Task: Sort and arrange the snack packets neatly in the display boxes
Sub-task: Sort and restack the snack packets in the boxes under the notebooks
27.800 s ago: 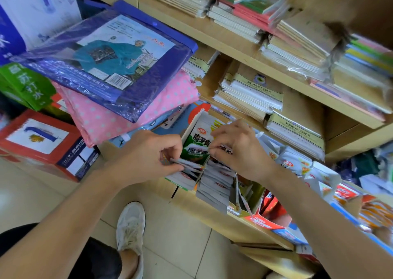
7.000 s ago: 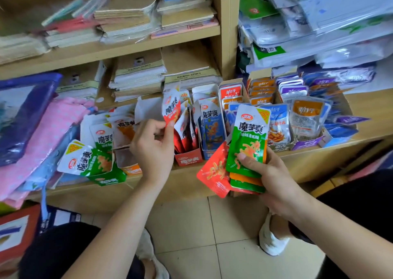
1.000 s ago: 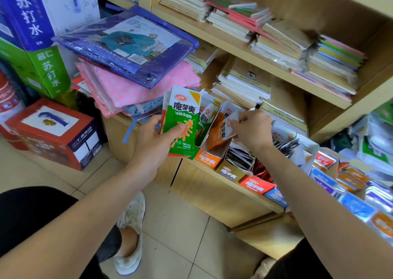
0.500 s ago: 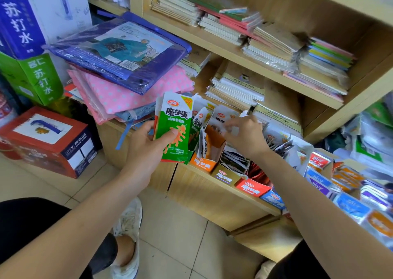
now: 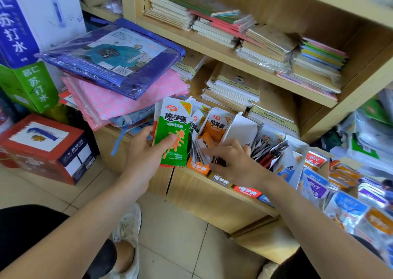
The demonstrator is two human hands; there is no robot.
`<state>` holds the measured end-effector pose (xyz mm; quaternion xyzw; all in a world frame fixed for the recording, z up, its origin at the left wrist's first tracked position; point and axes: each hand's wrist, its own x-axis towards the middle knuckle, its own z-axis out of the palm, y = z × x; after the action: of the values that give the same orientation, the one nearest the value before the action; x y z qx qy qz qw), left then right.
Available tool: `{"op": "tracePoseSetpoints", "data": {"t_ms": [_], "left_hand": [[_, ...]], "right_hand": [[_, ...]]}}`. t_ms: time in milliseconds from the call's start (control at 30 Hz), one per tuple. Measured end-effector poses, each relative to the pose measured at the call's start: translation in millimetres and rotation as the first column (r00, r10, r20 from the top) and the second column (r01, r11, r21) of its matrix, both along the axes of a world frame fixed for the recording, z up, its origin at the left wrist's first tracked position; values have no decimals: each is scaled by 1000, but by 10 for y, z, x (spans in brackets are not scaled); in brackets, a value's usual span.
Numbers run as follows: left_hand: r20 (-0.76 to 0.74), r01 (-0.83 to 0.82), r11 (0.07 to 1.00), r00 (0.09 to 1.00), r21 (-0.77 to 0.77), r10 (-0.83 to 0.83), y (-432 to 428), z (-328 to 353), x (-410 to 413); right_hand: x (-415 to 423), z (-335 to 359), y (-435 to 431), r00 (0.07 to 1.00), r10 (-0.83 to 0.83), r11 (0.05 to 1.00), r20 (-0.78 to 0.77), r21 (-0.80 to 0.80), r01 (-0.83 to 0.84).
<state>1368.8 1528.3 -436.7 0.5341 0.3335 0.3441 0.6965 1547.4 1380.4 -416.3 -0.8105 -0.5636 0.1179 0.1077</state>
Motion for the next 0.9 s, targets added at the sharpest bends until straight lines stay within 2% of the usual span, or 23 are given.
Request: {"op": "tracePoseSetpoints", "data": {"t_ms": [67, 133, 200, 267, 333, 433, 567, 733, 900], "left_hand": [[36, 33, 999, 999, 22, -34, -29, 30, 3], [69, 87, 995, 994, 38, -90, -70, 59, 12], [86, 165, 985, 982, 49, -169, -118, 63, 28], [84, 228, 969, 968, 92, -235, -181, 46, 54], [66, 248, 960, 964, 130, -258, -250, 37, 90], [41, 280, 948, 956, 155, -289, -287, 9, 134], [59, 302, 947, 949, 111, -310, -308, -5, 166], [67, 241, 966, 967, 93, -247, -351, 25, 220], [112, 63, 980, 990, 190, -85, -210, 104, 244]], "right_hand": [[8, 36, -12, 996, -54, 985, -75, 161, 66], [-64, 126, -14, 954, -100, 919, -283, 341, 197], [-216, 229, -20, 794, -62, 834, -605, 405, 373], [-353, 257, -25, 629, 4, 807, -777, 374, 457], [-440, 203, -44, 591, 36, 810, -806, 371, 455], [-460, 84, -124, 543, 49, 753, -838, 388, 531], [-433, 9, -249, 477, 19, 723, -878, 342, 600], [-373, 60, -308, 433, 2, 664, -902, 325, 673], [-257, 148, -302, 430, -24, 586, -903, 336, 737]]}}
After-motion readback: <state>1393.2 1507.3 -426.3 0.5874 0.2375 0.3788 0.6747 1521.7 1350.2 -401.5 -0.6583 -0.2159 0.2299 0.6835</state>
